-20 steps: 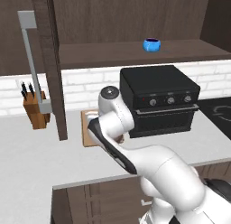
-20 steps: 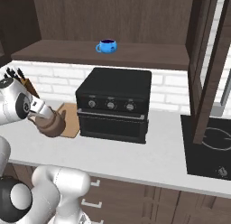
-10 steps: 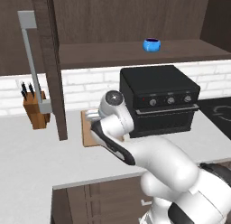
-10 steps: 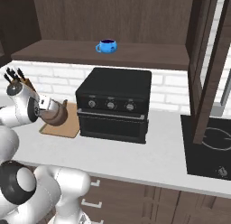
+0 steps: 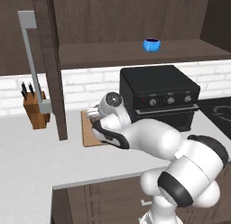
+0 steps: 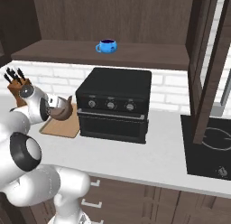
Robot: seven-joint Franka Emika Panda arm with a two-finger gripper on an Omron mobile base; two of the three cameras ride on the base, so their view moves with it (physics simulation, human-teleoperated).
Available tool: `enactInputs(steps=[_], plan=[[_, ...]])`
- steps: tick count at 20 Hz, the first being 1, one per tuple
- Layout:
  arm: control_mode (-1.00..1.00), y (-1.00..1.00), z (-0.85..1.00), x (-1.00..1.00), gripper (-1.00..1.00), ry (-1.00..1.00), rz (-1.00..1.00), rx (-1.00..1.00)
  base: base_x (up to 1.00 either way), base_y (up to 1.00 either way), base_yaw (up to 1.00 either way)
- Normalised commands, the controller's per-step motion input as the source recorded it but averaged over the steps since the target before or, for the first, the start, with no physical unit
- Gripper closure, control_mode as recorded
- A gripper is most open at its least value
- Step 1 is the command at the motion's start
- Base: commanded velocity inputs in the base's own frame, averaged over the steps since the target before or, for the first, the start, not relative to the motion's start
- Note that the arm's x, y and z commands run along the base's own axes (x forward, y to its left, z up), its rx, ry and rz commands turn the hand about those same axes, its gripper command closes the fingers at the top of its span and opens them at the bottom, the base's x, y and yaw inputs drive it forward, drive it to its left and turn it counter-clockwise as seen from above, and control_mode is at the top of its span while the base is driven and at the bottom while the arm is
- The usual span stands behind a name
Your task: Pick the kettle from the counter and place it on the tray. Then pick the mug from the cabinet and place it on the tray. Then close the cabinet doors.
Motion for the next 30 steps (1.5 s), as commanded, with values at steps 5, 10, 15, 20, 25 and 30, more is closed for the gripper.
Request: enactInputs(steps=[5,10,15,20,25,30], plan=[[-1.0,0.11,-0.09,0.37,1.0,0.0,0.0,0.0,0.0,0.0,0.0],[-1.0,0.01,-0.11,0.35,1.0,0.0,0.0,0.0,0.0,0.0,0.0],[-1.0,0.01,-0.13,0.35,1.0,0.06,0.01,0.0,0.0,0.0,0.0],[-1.0,0.0,-0.13,0.06,1.0,0.07,0.08,0.0,0.0,0.0,0.0],[-1.0,0.0,-0.1,0.13,1.0,0.02,0.04,0.0,0.0,0.0,0.0],[-1.0,0.0,-0.12,0.33,1.0,0.03,0.02,0.0,0.0,0.0,0.0]])
